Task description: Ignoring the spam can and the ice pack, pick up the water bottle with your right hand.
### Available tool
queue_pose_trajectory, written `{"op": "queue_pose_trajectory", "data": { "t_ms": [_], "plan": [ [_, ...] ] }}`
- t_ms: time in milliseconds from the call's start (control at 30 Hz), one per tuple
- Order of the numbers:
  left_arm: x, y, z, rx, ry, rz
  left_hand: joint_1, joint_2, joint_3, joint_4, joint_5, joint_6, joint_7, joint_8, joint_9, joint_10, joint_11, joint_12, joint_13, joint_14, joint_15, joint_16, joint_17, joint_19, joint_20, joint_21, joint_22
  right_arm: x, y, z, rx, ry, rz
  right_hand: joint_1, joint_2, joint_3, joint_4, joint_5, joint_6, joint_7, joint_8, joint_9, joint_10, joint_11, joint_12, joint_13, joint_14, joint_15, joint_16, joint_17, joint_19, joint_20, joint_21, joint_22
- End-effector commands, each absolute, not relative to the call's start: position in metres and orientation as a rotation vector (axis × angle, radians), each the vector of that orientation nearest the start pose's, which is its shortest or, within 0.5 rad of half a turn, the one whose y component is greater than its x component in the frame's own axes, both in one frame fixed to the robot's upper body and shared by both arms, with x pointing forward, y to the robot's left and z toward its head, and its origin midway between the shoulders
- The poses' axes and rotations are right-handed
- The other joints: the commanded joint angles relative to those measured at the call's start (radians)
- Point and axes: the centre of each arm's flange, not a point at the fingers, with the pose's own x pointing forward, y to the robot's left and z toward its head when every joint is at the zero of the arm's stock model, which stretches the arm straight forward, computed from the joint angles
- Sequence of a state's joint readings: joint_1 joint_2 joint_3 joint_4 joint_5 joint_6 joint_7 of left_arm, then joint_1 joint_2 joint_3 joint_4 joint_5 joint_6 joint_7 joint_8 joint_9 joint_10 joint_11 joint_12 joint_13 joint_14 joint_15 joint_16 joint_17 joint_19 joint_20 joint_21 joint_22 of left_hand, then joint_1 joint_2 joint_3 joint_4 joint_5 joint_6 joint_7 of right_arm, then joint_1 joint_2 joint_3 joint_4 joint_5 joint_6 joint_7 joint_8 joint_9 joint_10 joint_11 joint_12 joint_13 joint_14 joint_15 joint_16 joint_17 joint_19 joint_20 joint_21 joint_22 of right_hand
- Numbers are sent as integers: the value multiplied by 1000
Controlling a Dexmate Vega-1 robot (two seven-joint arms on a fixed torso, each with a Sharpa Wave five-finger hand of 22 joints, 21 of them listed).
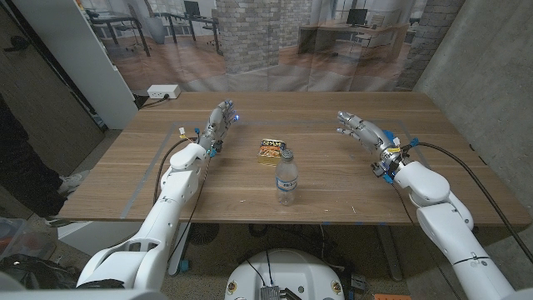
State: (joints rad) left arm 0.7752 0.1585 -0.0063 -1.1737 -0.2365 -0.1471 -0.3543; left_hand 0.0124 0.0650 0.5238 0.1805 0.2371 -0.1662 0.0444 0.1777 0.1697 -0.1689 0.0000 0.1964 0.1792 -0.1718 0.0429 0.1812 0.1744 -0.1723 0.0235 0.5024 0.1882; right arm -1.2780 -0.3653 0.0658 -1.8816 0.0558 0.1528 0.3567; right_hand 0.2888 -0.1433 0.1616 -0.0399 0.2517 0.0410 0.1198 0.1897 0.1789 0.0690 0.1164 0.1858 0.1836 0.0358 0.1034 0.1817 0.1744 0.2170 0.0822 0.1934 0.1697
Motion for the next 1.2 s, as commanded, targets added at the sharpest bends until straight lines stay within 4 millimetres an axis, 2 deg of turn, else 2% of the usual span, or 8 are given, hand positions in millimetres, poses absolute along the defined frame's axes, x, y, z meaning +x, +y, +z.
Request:
{"op": "queue_pose_trajectory", "data": {
  "t_ms": [33, 400, 1200],
  "plan": [
    [675, 271, -12, 2, -561, -296, 1, 97, -2, -1, 6, -70, 2, 4, 3, -53, 9, 3, 5, -72, 8, 6, 5, -59, 7, 0, 5, 504, -273, -41, -493, -694, 303, 2, -3, -4, 1, 8, 2, 21, 2, 6, 1, 6, 7, 5, 4, 6, 9, 6, 6, -1, 2, 4],
    [676, 274, -12, 6, -559, -302, 1, 97, -3, -1, 6, -75, 12, 2, 3, -56, 9, 2, 5, -73, 8, 6, 5, -59, 6, -1, 5, 490, -267, -45, -528, -694, 281, 5, 0, -7, 0, 13, 1, 23, 2, 6, 1, 8, 7, 5, 5, 4, 9, 6, 7, -4, 3, 4],
    [683, 276, -8, 16, -553, -325, 0, 98, -6, 0, 6, -79, 15, 2, 3, -59, 10, 2, 6, -75, 9, 6, 6, -59, 5, -3, 6, 468, -248, -45, -577, -711, 274, 12, 1, -14, -3, 23, 1, 27, 2, 6, 1, 10, 7, 5, 4, 1, 8, 6, 7, -5, 2, 4]
  ]
}}
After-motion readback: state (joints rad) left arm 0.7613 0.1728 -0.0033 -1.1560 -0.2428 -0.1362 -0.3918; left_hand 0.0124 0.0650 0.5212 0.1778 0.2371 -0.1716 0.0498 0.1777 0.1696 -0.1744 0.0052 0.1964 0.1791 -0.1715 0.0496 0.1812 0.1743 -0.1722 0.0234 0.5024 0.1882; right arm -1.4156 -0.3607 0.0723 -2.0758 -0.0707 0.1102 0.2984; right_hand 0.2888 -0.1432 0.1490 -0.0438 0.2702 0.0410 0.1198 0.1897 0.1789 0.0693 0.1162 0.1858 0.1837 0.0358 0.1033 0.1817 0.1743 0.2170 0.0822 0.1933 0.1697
